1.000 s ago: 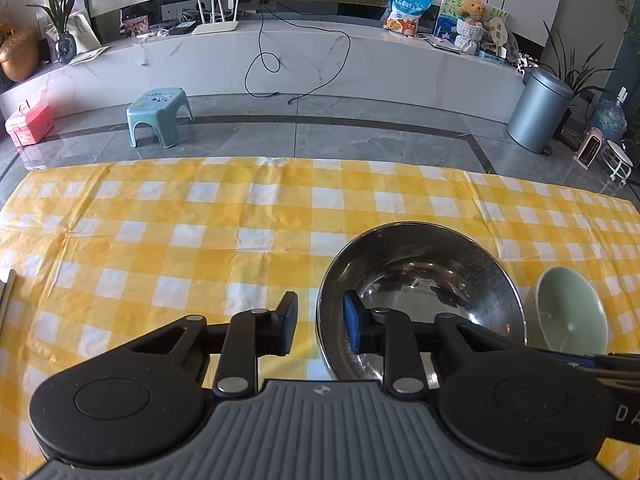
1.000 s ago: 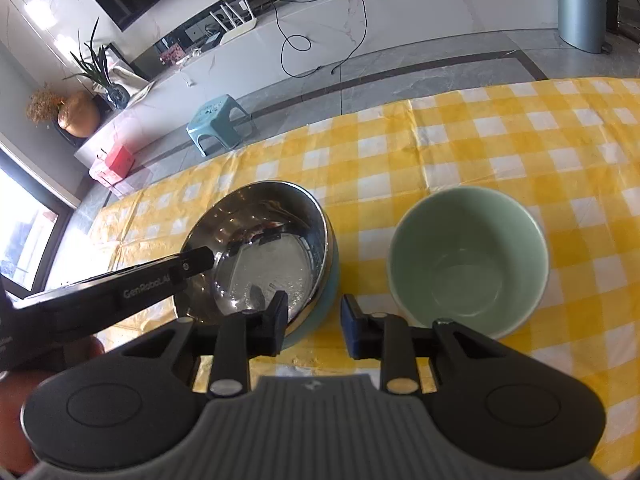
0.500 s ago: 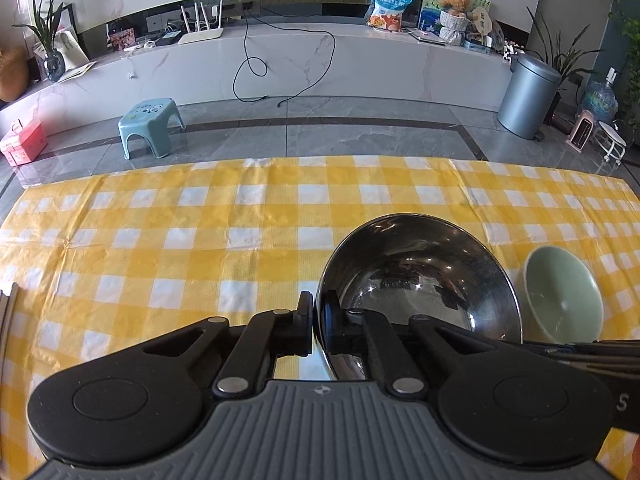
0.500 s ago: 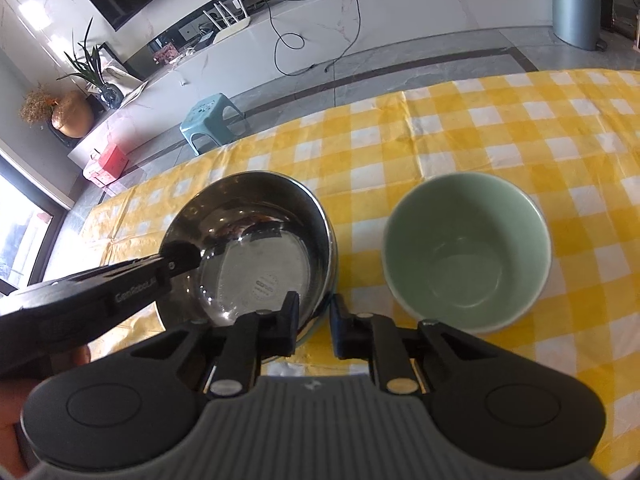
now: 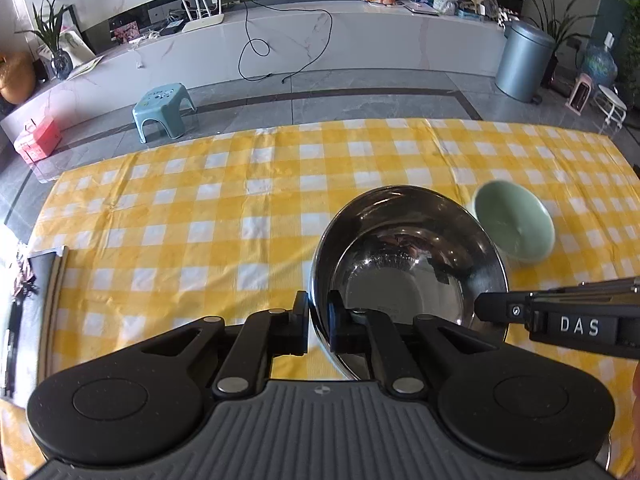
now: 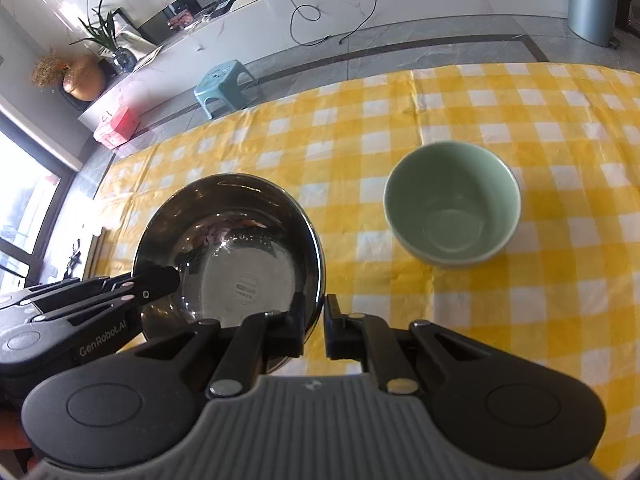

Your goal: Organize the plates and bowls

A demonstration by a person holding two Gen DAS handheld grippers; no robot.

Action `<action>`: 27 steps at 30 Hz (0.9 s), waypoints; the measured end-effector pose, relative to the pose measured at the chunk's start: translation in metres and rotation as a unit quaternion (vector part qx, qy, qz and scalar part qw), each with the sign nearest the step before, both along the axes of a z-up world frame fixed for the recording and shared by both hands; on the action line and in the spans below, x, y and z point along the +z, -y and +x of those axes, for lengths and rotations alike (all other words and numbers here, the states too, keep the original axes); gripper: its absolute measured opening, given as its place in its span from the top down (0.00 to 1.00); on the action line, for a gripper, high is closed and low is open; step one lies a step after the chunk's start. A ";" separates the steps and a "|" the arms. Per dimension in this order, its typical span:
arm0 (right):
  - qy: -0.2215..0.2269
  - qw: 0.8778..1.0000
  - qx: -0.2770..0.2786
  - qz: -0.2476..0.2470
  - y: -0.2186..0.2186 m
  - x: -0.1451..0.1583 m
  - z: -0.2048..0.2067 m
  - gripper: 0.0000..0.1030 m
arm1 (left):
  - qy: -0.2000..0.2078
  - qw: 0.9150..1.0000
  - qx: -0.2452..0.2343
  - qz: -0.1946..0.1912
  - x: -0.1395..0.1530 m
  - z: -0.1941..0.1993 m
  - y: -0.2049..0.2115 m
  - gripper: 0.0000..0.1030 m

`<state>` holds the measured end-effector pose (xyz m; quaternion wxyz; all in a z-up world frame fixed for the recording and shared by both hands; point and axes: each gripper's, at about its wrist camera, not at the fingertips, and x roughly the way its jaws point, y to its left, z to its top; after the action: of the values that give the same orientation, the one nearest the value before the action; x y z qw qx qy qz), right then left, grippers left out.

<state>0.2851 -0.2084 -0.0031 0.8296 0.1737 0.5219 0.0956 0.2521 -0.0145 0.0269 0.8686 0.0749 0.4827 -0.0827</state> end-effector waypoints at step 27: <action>0.053 0.996 0.072 -0.027 0.062 0.051 -0.135 0.95 | -0.117 0.990 -0.073 -0.022 0.025 -0.122 0.047 0.86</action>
<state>0.1502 -0.2705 0.0483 0.8514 0.1082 0.4909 0.1498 0.1298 -0.0612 0.0520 0.7992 0.0801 0.5725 -0.1646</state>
